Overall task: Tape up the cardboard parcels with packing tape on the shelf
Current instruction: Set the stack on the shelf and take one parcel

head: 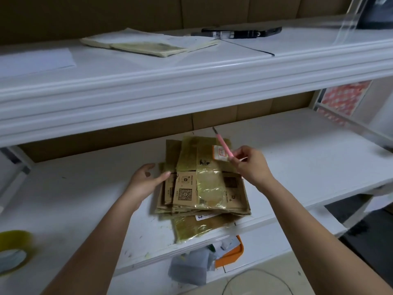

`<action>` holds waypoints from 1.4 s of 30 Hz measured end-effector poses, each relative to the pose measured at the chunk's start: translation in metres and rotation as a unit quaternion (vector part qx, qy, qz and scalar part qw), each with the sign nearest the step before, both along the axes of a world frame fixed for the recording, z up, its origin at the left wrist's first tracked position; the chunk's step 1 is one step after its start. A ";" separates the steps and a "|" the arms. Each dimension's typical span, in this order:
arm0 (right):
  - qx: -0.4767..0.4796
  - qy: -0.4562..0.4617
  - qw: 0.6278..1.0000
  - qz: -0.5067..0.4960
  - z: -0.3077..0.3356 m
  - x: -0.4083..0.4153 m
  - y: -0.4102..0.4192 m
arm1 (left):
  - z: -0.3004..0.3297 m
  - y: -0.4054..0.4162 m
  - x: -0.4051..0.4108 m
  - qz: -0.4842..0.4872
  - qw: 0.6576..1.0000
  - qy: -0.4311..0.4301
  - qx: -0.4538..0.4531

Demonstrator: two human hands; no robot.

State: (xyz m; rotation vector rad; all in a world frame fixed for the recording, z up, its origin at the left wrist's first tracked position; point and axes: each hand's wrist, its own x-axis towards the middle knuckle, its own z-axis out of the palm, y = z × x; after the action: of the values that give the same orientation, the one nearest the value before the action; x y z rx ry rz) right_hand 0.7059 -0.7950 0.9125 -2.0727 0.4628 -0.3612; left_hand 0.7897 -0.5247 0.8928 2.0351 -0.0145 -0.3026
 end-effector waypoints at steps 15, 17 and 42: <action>0.194 0.019 0.955 0.224 0.017 0.037 0.193 | 0.032 0.097 -0.044 -0.014 0.987 0.029 -0.156; 0.195 0.015 0.951 0.238 0.012 0.040 0.211 | 0.028 0.114 -0.044 0.009 0.986 0.033 -0.164; -0.235 0.157 0.959 -0.004 -0.017 0.024 0.097 | -0.051 0.116 0.007 0.045 0.996 -0.079 0.024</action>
State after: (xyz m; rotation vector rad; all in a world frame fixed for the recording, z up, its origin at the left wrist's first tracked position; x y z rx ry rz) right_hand 0.7299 -0.6977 0.8957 -2.6107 0.6189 -0.1508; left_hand 0.7970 -0.4084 0.8421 2.0967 -0.0131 -0.0843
